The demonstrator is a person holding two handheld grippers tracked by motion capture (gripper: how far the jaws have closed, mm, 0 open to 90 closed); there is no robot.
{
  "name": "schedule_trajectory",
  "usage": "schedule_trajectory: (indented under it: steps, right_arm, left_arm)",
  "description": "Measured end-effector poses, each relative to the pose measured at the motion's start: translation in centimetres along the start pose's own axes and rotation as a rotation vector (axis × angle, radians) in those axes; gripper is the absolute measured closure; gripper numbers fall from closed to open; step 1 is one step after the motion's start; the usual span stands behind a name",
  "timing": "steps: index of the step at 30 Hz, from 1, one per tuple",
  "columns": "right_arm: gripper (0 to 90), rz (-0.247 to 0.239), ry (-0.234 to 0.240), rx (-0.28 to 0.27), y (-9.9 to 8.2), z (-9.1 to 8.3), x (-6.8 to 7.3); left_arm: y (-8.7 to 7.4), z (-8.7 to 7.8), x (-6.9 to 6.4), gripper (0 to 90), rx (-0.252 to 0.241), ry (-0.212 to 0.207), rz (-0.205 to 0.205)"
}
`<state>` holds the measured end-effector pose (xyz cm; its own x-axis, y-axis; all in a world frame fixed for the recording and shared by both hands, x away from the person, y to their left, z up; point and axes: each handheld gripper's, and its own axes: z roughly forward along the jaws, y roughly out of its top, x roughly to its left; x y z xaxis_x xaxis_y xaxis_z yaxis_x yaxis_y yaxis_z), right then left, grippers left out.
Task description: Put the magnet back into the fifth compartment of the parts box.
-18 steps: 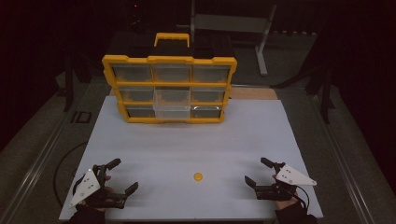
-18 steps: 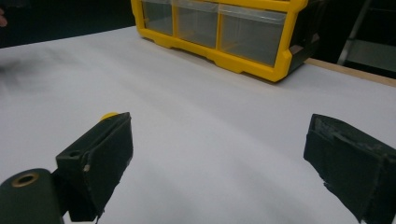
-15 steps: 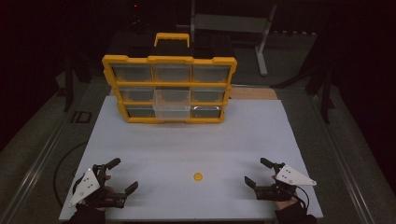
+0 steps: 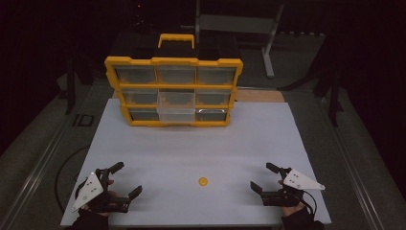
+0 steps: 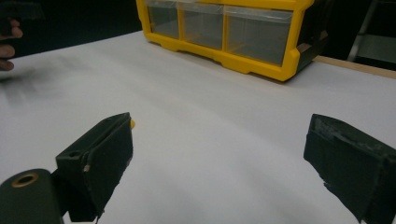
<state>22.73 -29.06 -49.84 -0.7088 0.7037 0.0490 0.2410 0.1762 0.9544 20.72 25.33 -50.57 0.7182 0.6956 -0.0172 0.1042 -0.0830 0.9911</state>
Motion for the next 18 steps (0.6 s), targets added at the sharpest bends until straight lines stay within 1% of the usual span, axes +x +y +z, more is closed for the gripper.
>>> schedule_trajectory:
  steps: [4,7,9,13,18]
  right_arm:
    - [8.2,-0.001,-0.003,0.007,-0.02,0.1,0.04]
    - [8.2,-0.013,-0.001,0.022,-0.07,0.24,0.13]
    - [8.2,-0.012,0.0,0.03,-0.07,0.32,0.16]
    - [8.3,-0.023,0.002,0.037,0.03,0.36,0.17]
    - [8.2,-0.019,0.006,0.053,0.35,0.28,0.32]
  left_arm:
    - [0.02,-0.03,0.0,0.1,-0.005,0.004,0.002]
    - [0.02,-0.03,-0.01,0.1,-0.005,0.002,0.003]
    - [0.02,-0.02,-0.01,0.1,-0.004,0.004,0.003]
    - [0.02,-0.04,-0.01,0.1,-0.008,0.004,0.0]
    - [0.05,-0.06,-0.03,0.1,-0.011,0.003,-0.002]
